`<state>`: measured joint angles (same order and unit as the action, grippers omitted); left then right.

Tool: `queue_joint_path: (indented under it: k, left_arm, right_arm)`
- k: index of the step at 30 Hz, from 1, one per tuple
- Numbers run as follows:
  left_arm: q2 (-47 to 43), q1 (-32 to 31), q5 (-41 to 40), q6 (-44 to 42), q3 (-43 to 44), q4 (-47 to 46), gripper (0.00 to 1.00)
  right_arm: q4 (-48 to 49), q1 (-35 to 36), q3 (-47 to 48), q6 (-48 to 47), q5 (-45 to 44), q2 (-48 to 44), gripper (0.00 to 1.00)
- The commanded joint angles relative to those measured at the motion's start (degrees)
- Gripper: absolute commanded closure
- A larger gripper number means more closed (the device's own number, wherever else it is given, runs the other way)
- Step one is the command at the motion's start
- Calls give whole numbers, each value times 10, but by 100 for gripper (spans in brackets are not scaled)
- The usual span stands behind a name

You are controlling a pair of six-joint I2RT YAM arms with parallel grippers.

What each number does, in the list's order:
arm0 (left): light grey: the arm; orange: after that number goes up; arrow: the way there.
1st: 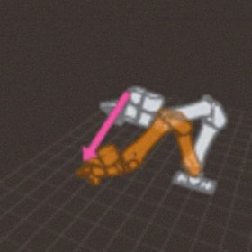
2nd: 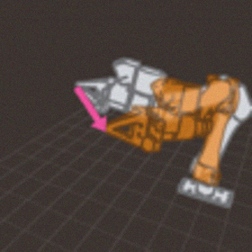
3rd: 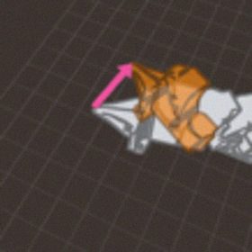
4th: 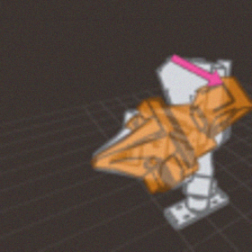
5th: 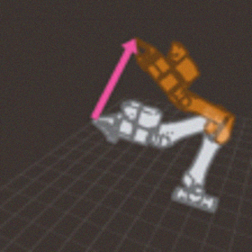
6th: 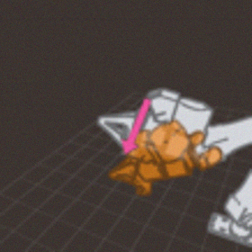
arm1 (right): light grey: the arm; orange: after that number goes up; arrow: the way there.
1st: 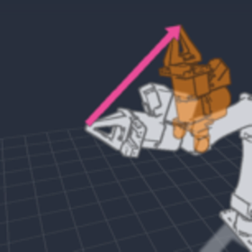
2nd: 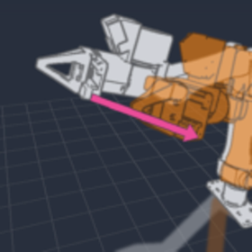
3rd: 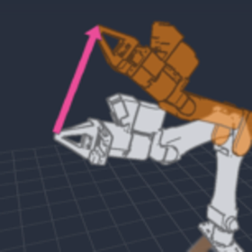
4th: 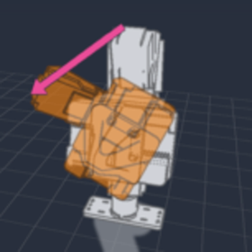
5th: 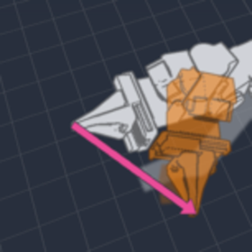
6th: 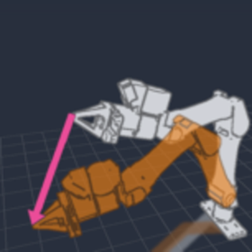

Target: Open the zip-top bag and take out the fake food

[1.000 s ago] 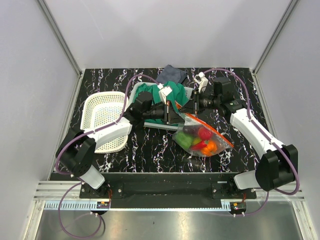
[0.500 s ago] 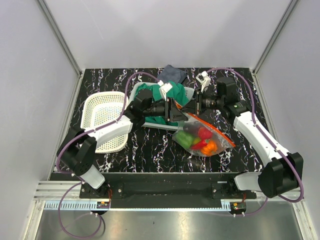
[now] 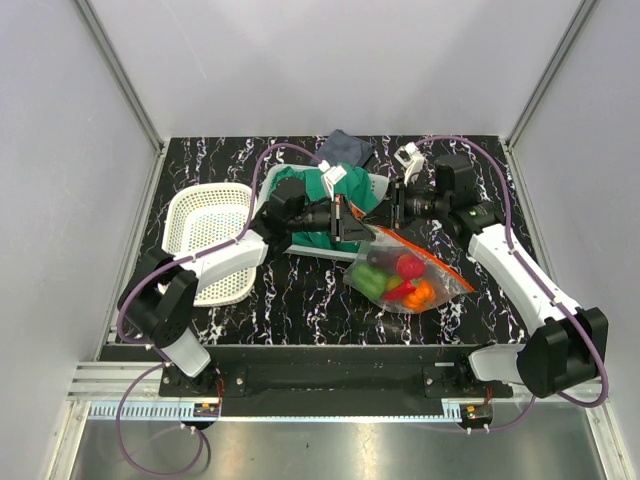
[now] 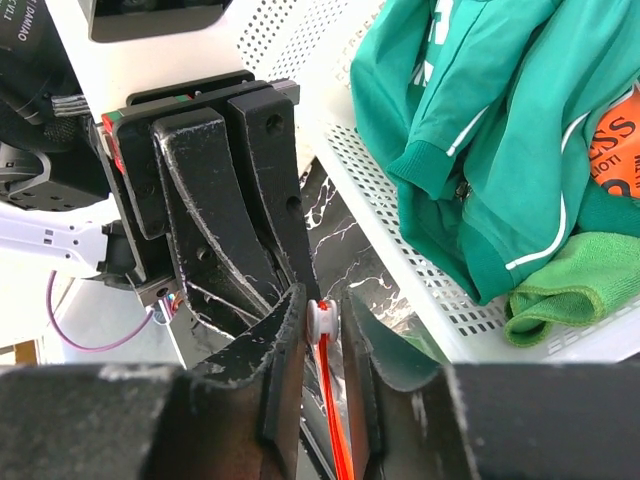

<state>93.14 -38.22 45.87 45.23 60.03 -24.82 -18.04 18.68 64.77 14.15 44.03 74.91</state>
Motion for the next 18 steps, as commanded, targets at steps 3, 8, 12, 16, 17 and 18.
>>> queue_joint_path:
  k: [3, 8, 12, 16, 17, 18]
  left_arm:
    - [-8, 2, -3, -4, 8, -46, 100]
    - [-21, 9, -24, -1, -7, -48, 100]
    - [-32, 24, -34, 13, -27, -66, 100]
    - [-42, 37, -43, 12, -42, -55, 100]
    - [-45, 38, -44, 13, -52, -56, 100]
    - [-49, 43, -52, 13, -58, -55, 100]
  right_arm:
    - [-10, 7, 3, -7, 18, -21, 90]
    - [-16, 7, -6, -16, 4, -26, 100]
    - [-19, 7, -23, -19, -5, -40, 100]
    - [-26, 7, -44, -22, -6, -57, 100]
    - [-29, 6, -47, -21, -8, -61, 100]
    - [-30, 7, -54, -21, -9, -70, 100]
